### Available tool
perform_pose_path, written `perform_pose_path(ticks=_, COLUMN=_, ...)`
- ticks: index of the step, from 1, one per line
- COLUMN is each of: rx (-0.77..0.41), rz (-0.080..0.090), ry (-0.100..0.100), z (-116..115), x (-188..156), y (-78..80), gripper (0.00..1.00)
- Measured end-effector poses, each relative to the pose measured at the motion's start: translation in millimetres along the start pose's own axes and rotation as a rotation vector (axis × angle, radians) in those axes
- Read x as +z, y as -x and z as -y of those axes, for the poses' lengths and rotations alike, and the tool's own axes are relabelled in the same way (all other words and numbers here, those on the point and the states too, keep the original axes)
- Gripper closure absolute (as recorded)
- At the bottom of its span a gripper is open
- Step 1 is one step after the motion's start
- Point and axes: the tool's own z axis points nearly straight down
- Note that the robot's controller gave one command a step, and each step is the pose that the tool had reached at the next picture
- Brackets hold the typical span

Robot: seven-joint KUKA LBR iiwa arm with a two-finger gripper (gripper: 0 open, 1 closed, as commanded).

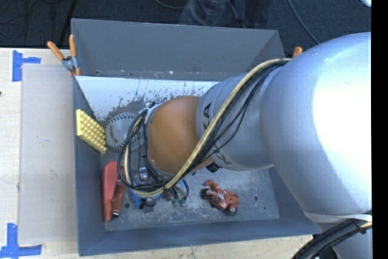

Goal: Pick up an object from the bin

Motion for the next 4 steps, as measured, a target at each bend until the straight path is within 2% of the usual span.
perform_pose_path(ticks=1, rx=0.001, rz=0.0, ry=0.0, z=0, x=0, y=0.0, gripper=1.0)
perform_pose_path(ticks=2, rx=-0.013, rz=-0.01, ry=-0.002, z=-3, x=-37, y=1.0, gripper=1.0)
perform_pose_path(ticks=3, rx=-0.041, rz=-0.003, ry=-0.001, z=-17, x=-92, y=9.4, gripper=1.0)
perform_pose_path(ticks=4, rx=-0.008, rz=-0.01, ry=-0.001, z=-21, x=-149, y=18.3, gripper=1.0)
